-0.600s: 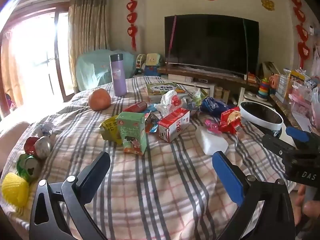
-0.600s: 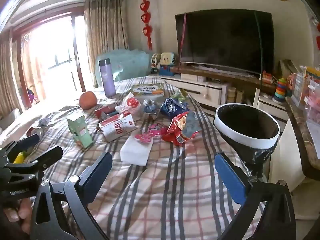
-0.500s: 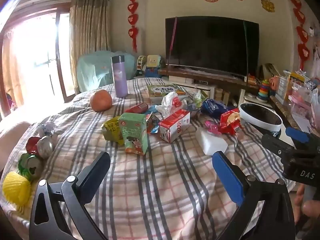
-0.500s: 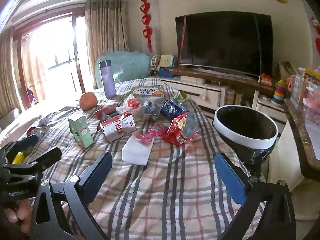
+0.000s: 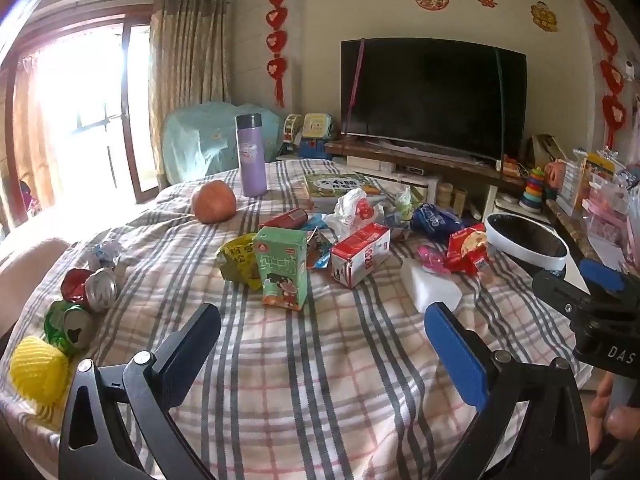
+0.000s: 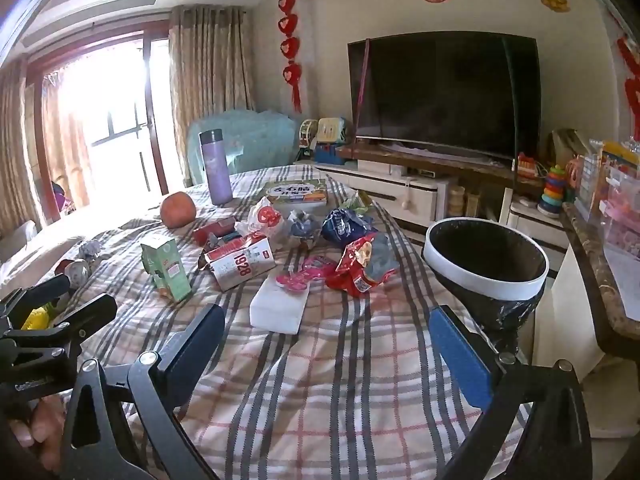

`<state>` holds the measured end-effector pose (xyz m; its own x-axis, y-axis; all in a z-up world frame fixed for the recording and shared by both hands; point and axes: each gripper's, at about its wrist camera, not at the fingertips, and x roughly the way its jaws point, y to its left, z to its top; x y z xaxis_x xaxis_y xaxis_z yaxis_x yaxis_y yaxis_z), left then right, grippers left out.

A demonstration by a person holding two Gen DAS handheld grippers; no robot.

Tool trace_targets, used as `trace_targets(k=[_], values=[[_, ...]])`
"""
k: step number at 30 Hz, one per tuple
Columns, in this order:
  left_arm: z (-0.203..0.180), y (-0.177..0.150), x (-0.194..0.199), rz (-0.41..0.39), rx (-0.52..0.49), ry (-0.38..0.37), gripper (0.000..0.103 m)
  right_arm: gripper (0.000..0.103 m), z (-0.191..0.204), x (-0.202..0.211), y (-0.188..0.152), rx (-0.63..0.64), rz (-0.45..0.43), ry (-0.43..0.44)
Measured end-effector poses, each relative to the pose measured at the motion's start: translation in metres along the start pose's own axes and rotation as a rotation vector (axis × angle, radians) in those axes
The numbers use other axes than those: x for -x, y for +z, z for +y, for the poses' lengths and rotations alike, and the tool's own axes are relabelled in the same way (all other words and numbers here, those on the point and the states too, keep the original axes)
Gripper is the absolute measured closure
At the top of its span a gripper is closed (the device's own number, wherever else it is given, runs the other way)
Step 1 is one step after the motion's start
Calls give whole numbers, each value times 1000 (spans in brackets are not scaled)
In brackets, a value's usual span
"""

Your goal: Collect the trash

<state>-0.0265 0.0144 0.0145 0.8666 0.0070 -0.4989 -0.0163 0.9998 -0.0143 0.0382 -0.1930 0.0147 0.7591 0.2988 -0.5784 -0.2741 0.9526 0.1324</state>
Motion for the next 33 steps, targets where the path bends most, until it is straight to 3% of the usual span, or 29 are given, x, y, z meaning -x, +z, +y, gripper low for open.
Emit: trace_targets(k=[33], values=[[0,-7,0,-9,3,7,1,0,3,3,-3,-8,-16,20]])
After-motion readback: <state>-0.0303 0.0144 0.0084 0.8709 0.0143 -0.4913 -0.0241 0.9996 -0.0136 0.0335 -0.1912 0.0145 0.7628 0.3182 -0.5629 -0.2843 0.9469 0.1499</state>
